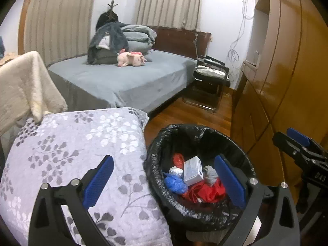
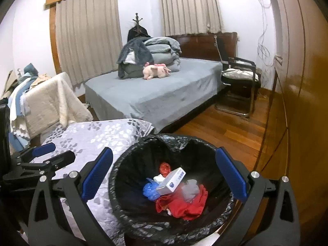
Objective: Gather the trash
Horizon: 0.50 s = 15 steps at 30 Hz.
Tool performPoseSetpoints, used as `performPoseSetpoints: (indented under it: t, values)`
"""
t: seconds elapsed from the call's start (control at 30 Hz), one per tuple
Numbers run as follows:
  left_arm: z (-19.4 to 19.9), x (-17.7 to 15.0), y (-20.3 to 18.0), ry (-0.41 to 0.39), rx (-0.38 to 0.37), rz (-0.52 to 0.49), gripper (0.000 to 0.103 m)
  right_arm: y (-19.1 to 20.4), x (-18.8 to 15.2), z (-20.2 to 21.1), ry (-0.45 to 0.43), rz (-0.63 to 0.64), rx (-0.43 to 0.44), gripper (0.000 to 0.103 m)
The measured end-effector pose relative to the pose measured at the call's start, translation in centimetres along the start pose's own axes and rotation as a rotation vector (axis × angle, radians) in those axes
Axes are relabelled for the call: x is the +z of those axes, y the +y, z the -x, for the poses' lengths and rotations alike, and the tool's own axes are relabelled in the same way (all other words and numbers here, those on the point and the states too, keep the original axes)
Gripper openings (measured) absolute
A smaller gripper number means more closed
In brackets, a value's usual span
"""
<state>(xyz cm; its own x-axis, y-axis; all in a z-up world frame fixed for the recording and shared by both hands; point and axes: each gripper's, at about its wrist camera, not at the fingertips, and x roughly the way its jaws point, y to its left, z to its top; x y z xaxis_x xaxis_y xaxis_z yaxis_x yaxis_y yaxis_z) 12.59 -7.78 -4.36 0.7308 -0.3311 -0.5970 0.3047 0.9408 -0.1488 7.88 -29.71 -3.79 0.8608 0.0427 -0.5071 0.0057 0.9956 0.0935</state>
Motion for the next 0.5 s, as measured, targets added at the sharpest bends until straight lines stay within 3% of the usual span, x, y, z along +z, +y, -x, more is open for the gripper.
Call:
performPoseSetpoints:
  t: [0.5]
  values:
    - [7.1,-1.3,0.7,-0.099,0.022,0.013,0.097,3.9,-0.1,4.4,-0.042,0.057,0.039,0.098]
